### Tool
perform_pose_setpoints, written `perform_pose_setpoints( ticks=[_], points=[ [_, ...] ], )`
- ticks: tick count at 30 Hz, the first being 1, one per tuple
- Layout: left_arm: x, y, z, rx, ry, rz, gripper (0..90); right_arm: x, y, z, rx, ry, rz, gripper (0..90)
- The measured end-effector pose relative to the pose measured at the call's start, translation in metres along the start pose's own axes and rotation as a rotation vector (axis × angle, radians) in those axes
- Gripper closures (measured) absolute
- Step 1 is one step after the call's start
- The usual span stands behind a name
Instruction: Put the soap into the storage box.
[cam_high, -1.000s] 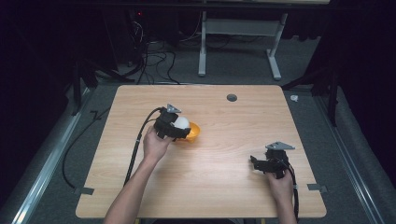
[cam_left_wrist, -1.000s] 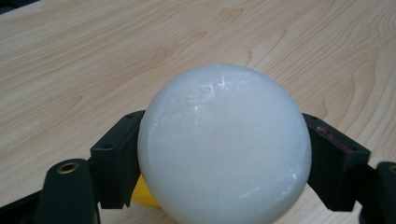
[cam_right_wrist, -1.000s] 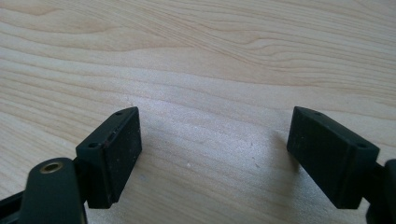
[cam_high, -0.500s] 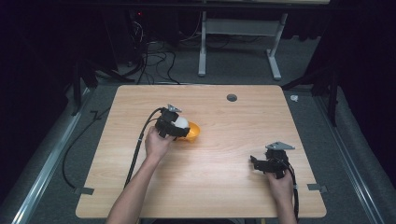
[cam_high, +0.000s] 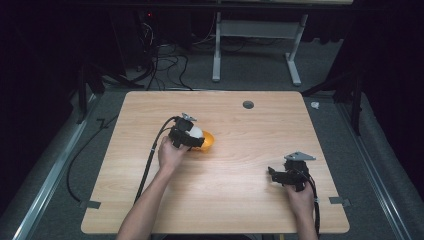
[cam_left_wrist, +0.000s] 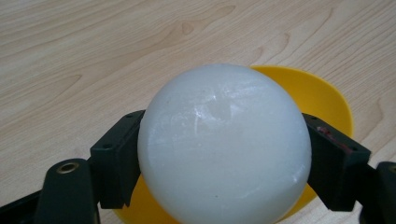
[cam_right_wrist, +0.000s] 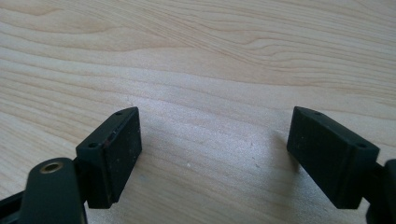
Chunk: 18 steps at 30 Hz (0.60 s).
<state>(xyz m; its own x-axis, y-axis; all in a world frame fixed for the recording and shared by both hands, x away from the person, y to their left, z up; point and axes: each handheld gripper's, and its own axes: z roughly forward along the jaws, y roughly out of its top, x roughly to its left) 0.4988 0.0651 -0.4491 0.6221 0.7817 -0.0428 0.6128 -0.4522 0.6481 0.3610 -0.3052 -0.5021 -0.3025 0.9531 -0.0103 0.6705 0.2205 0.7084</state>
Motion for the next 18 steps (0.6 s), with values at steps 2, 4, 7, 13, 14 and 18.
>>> perform_pose_setpoints(
  ticks=[2, 4, 7, 13, 14, 18],
  points=[
    [-0.0012, 0.0000, 0.0011, 0.002, 0.005, 0.004, 23.2, 0.0000, 0.0000, 0.0000, 0.000, 0.000, 0.000, 18.8],
    [-0.0021, 0.0000, 0.0019, 0.002, 0.009, 0.008, 23.2, 0.0000, 0.0000, 0.0000, 0.000, 0.000, 0.000, 18.8],
    [-0.0029, -0.0002, 0.0031, 0.007, 0.015, 0.008, 23.2, 0.0000, 0.0000, 0.0000, 0.000, 0.000, 0.000, 18.7],
    [-0.0044, -0.0008, 0.0057, 0.023, 0.029, 0.008, 23.1, 0.0000, 0.0000, 0.0000, 0.000, 0.000, 0.000, 18.7],
    [-0.0047, -0.0009, 0.0065, 0.022, 0.030, 0.006, 23.1, 0.0000, 0.0000, 0.0000, 0.000, 0.000, 0.000, 18.7],
    [-0.0033, 0.0011, 0.0018, -0.015, 0.016, -0.005, 22.8, 0.0001, 0.0000, 0.0000, 0.000, 0.000, 0.000, 18.7]
  ],
)
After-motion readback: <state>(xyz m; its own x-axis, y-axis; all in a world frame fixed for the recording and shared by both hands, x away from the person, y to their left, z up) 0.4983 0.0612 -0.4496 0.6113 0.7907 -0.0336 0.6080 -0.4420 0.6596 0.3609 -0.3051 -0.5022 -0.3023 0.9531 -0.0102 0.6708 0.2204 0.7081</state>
